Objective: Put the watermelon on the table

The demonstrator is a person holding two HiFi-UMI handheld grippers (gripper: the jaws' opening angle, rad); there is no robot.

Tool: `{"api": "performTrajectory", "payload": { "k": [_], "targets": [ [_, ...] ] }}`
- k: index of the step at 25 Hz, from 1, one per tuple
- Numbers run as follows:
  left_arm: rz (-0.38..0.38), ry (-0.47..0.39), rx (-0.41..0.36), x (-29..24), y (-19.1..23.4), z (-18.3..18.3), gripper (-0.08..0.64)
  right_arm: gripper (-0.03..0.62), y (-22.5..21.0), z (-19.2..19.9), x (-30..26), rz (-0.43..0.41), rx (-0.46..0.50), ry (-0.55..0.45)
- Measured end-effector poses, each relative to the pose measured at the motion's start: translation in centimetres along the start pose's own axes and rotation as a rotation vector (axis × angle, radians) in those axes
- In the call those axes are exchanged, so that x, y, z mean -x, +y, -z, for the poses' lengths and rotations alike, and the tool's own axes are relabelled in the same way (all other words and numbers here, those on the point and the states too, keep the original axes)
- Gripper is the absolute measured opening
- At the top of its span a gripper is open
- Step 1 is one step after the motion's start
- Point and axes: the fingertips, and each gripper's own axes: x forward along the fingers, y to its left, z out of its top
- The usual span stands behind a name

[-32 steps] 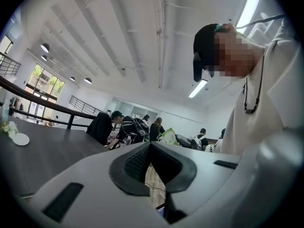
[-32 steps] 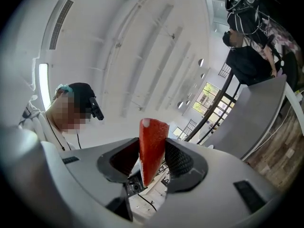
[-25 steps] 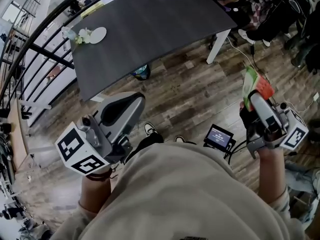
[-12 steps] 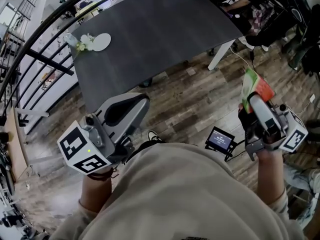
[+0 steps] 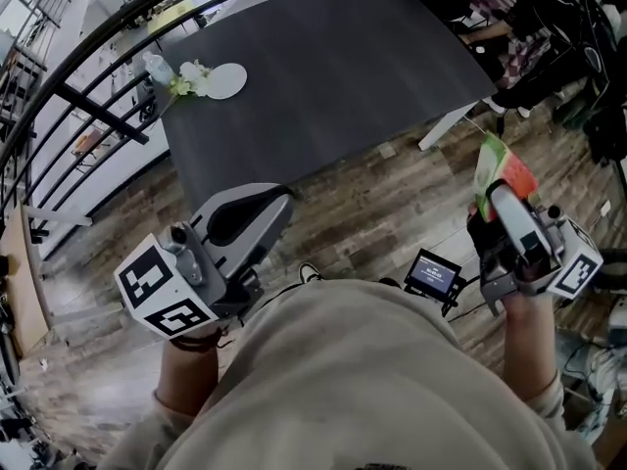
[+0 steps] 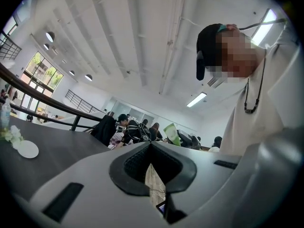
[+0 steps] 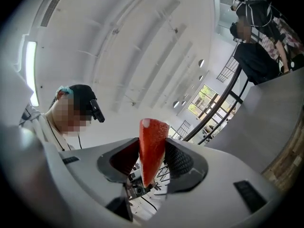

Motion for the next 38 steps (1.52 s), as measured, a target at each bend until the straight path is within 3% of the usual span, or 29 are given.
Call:
{"api": "performTrajectory", "payload": {
  "k": [5, 12, 19, 24, 29, 38],
  "targets": [
    [-0.006, 0.033, 0.036, 2.6, 3.1, -0.1, 0.003, 0.183, 0.5, 1.1, -4.9, -0.012, 0.013, 0.019],
    [-0.029, -0.03, 0.06, 4.0, 3.8, -0.8, 0.003, 0.183, 0.7, 1.2, -8.3, -0.044, 0.003, 0.071],
    [-0.158, -0.056, 0.088, 5.8, 7.1, -1.4, 0.003, 0.183, -3.0, 0.2, -13.7, -0.119, -0.049, 0.137],
    [-0.27, -0.137, 0.062, 6.6, 10.3, -3.7, 0.003, 0.183, -5.9, -0.5, -18.1, -0.179, -0.067, 0.206],
    [-0.327, -0.15, 0.039, 4.1, 14.0, -5.4, 0.003, 0.183, -9.7, -2.7, -20.3, -0.213, -0.091, 0.226],
    [-0.363, -0.128, 0.013, -2.7, 18.2, -8.1, 0.003, 0.183, -16.5, -8.0, -22.4, -0.258, -0.134, 0.23]
  ]
}}
